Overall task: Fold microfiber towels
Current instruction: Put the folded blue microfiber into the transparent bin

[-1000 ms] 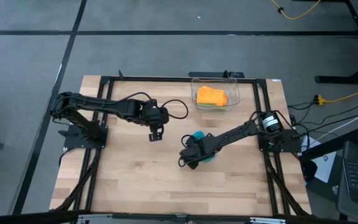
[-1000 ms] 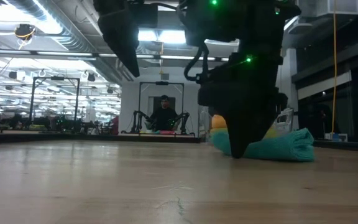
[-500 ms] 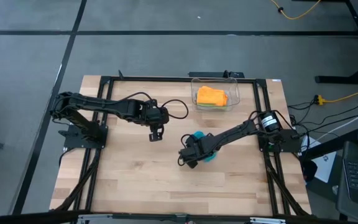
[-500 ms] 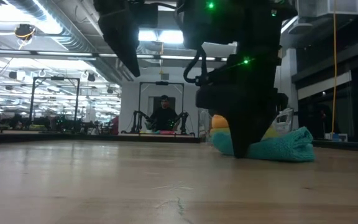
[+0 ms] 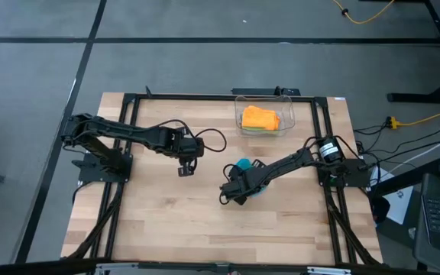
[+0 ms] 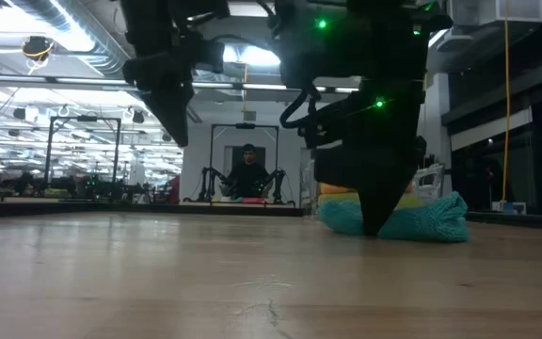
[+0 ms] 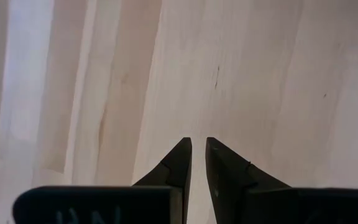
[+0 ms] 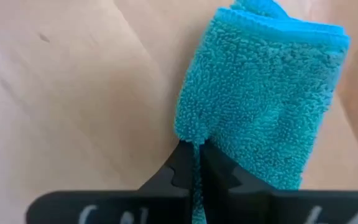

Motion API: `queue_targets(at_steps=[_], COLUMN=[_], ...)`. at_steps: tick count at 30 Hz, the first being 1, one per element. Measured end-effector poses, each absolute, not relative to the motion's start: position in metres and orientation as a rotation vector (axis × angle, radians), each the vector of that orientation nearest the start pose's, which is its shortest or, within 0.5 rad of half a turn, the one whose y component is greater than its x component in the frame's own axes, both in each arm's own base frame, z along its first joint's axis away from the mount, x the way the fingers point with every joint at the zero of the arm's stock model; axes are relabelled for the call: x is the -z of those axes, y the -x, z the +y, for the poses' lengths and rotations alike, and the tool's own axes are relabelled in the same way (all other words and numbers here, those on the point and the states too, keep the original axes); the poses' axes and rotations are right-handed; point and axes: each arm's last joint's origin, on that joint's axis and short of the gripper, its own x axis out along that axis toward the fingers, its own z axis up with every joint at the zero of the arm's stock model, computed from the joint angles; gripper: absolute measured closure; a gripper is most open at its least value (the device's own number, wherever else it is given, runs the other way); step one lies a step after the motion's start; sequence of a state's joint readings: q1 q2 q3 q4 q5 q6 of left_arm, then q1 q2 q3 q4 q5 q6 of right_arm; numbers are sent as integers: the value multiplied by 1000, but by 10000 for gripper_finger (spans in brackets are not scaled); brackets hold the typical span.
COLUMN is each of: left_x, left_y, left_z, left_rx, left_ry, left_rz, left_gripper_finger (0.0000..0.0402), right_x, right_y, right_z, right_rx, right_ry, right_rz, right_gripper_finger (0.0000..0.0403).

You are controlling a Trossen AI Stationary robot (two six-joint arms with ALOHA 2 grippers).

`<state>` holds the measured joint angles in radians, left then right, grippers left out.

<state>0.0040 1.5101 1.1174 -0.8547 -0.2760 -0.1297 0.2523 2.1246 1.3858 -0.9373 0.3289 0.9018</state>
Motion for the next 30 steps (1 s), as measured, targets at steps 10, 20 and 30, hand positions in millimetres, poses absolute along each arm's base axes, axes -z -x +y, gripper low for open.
queue_targets(at_steps=[10, 20, 30], left_x=[-235, -236, -236], left_y=[-283, -284, -285], left_z=[9, 9, 9], left_rx=[-353, -353, -353], left_ry=[-14, -13, -12], left_rz=[1211, 1200, 1195], left_gripper_finger=[363, 363, 363], right_x=[-144, -145, -156], right_y=[-355, -346, -339], right_z=[73, 70, 67], right_rx=[874, 952, 1018], right_ry=[-14, 44, 123], right_rz=[1492, 1527, 1584], right_gripper_finger=[394, 394, 394])
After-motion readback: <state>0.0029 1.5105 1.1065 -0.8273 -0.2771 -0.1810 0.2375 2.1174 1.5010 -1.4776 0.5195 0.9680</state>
